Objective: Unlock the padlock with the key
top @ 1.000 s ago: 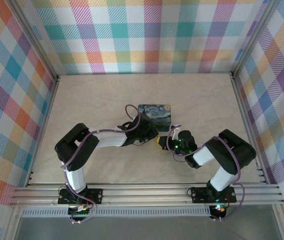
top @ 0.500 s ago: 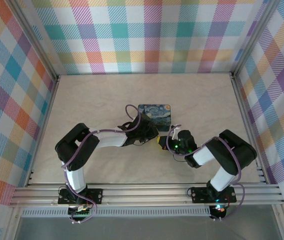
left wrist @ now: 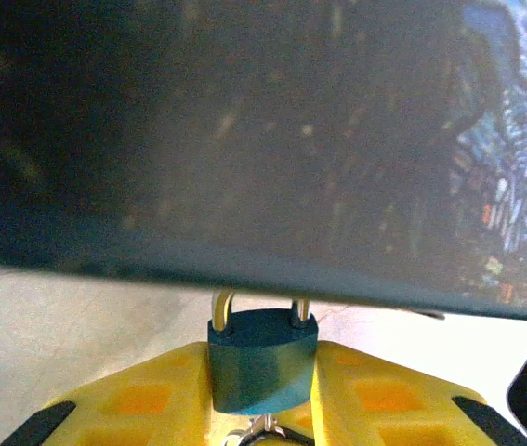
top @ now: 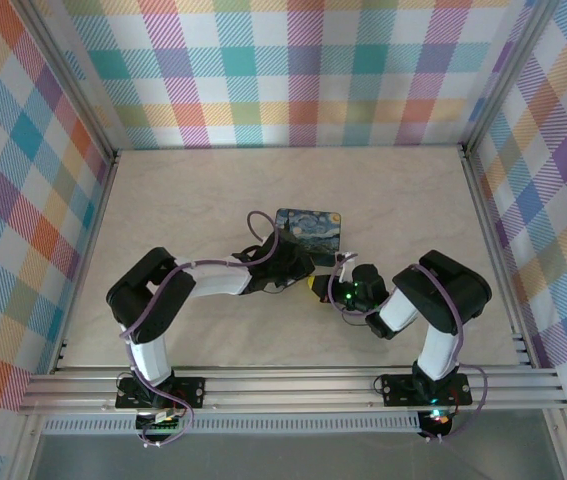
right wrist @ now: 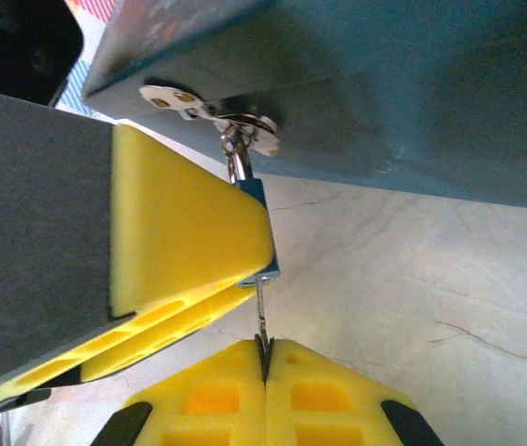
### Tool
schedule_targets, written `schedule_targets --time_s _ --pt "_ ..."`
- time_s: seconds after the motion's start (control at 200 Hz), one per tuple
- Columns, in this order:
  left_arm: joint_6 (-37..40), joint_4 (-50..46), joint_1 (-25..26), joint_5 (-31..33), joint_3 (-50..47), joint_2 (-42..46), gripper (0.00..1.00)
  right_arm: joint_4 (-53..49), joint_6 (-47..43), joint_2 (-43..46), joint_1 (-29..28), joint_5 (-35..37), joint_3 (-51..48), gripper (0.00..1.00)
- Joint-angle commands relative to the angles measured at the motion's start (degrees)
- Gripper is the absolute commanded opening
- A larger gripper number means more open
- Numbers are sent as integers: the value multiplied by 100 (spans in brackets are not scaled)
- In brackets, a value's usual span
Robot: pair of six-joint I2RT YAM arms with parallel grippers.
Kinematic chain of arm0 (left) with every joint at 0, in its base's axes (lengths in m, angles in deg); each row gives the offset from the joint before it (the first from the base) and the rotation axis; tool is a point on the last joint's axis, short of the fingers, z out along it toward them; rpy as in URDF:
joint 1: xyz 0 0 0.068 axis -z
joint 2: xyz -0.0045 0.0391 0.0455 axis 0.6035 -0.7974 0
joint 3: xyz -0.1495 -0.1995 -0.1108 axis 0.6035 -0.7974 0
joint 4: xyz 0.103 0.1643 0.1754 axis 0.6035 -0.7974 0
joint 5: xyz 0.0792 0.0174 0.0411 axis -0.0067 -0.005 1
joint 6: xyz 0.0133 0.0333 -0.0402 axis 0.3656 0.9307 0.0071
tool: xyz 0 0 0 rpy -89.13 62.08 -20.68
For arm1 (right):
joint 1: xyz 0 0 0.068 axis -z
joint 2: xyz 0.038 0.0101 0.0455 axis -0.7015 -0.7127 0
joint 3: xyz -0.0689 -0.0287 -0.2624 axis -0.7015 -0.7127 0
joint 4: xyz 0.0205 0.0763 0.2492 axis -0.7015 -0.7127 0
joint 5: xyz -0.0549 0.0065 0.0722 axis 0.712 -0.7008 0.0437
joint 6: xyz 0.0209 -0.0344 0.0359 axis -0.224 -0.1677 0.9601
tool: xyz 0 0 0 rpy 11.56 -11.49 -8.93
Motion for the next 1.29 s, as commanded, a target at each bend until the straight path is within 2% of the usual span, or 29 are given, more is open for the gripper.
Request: schedule_targets --time_s 0.0,0.285,0.465,0.655,1.0,1.19,1.29 --pt "66 -468 -20 -116 -181 110 33 865 22 56 -68 -199 38 0" --pt "128 -452 -99 -26 -348 373 44 182 -95 276 -66 -172 133 0" --pt "116 -247 -160 -24 -426 553 56 -148 -53 203 -66 -193 193 0" --pt "102 69 -233 -71 -499 746 67 30 68 -94 -64 -327 236 0" --pt "-102 599 -462 -88 -1122 1274 67 395 176 -247 -66 -370 206 0" --pt "-105 1227 -585 -292 -1512 1288 64 568 276 -200 -70 -341 177 0" --pt "41 1175 -588 -340 -1460 1220 63 513 287 -161 -73 -340 179 0"
